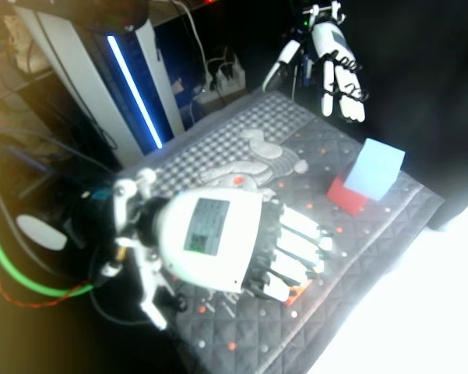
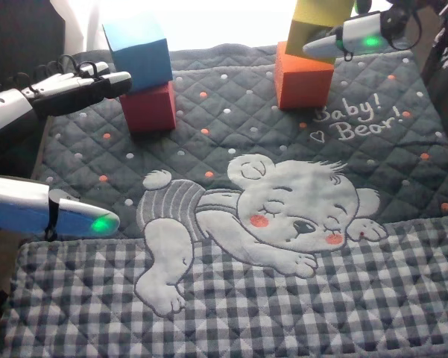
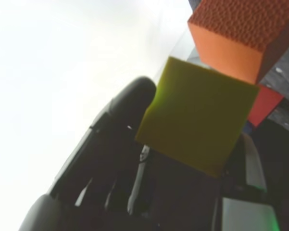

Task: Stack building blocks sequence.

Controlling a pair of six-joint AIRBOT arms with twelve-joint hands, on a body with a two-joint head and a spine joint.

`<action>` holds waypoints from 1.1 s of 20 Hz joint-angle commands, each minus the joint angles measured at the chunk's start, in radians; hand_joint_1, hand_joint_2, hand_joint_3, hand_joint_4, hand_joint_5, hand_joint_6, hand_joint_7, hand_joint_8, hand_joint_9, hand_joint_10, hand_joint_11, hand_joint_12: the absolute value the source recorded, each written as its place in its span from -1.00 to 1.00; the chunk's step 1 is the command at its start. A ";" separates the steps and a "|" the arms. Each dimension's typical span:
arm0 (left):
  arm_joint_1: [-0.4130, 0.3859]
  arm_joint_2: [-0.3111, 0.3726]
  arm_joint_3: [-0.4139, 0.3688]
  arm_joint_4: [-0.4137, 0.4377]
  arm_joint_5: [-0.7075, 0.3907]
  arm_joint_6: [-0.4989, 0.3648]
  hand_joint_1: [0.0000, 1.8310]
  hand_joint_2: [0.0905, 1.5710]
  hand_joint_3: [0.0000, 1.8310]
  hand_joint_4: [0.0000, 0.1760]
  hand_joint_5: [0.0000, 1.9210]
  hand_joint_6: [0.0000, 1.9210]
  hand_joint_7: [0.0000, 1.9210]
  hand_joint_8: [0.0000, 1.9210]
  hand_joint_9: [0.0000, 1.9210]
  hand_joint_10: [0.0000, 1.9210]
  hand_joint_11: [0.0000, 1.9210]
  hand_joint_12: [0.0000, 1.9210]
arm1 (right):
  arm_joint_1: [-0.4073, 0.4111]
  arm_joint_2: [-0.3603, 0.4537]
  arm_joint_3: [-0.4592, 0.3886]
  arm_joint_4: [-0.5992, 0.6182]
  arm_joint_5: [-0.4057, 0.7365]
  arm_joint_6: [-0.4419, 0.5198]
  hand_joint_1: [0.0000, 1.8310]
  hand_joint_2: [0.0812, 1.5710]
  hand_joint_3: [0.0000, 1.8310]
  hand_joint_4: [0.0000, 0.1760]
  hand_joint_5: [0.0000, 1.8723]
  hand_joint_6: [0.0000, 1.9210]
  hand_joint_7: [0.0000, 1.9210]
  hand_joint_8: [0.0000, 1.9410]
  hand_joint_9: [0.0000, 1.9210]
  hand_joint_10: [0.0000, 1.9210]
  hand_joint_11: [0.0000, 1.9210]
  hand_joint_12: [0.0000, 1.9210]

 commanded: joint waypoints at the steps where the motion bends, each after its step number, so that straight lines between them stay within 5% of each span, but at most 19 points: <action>1: -0.011 -0.007 0.006 -0.015 -0.118 -0.008 -0.08 -0.09 -1.00 -0.26 -0.76 -1.00 -1.00 -1.00 -1.00 -1.00 -1.00 -1.00 | 0.019 0.002 0.005 0.023 0.113 0.000 0.52 0.34 -1.00 -1.00 0.08 -0.06 0.01 -0.11 0.12 0.12 0.23 -0.09; 7: -0.015 -0.009 0.006 -0.013 -0.121 -0.009 -0.10 -0.09 -1.00 -0.29 -0.77 -1.00 -1.00 -1.00 -1.00 -1.00 -1.00 -1.00 | 0.016 -0.010 0.018 0.024 0.088 0.000 0.52 0.27 -1.00 -1.00 0.20 -0.32 0.15 -0.28 0.26 -0.07 0.15 0.20; 9: -0.015 -0.009 0.006 -0.013 -0.121 -0.012 -0.11 -0.08 -1.00 -0.30 -0.78 -1.00 -1.00 -1.00 -1.00 -1.00 -1.00 -1.00 | 0.015 -0.013 0.025 0.024 0.071 0.000 0.38 0.31 -1.00 -0.87 0.18 -0.21 0.15 -0.10 0.31 -0.16 0.09 0.33; 11: -0.015 -0.010 0.006 -0.013 -0.121 -0.012 -0.11 -0.09 -1.00 -0.05 -0.79 -1.00 -1.00 -1.00 -1.00 -1.00 -1.00 -1.00 | 0.015 -0.014 0.029 0.024 0.062 0.000 0.51 0.28 -1.00 -1.00 0.21 -0.28 0.11 -0.21 0.21 -0.01 0.15 0.22; 14: -0.015 -0.010 0.006 -0.013 -0.122 -0.013 -0.11 -0.10 -1.00 -0.04 -0.78 -0.99 -1.00 -1.00 -1.00 -1.00 -1.00 -1.00 | 0.015 -0.013 0.032 0.024 0.062 0.000 0.52 0.34 -1.00 -1.00 0.11 -0.16 -0.02 -0.03 0.12 0.13 0.17 0.12; 20: -0.016 -0.013 0.007 -0.013 -0.124 -0.018 -0.15 -0.11 -1.00 -0.10 -0.76 -0.99 -1.00 -1.00 -1.00 -1.00 -1.00 -1.00 | 0.015 -0.028 0.051 0.039 0.056 0.000 0.51 0.35 -1.00 -1.00 0.08 -0.09 -0.03 -0.02 0.08 0.17 0.13 0.18; 22: -0.016 -0.013 0.007 -0.011 -0.125 -0.020 -0.17 -0.11 -1.00 0.07 -0.76 -0.99 -1.00 -1.00 -1.00 -1.00 -1.00 -1.00 | 0.013 -0.035 0.059 0.045 0.050 0.000 0.51 0.35 -1.00 -1.00 0.08 -0.10 -0.02 -0.02 0.08 0.18 0.13 0.17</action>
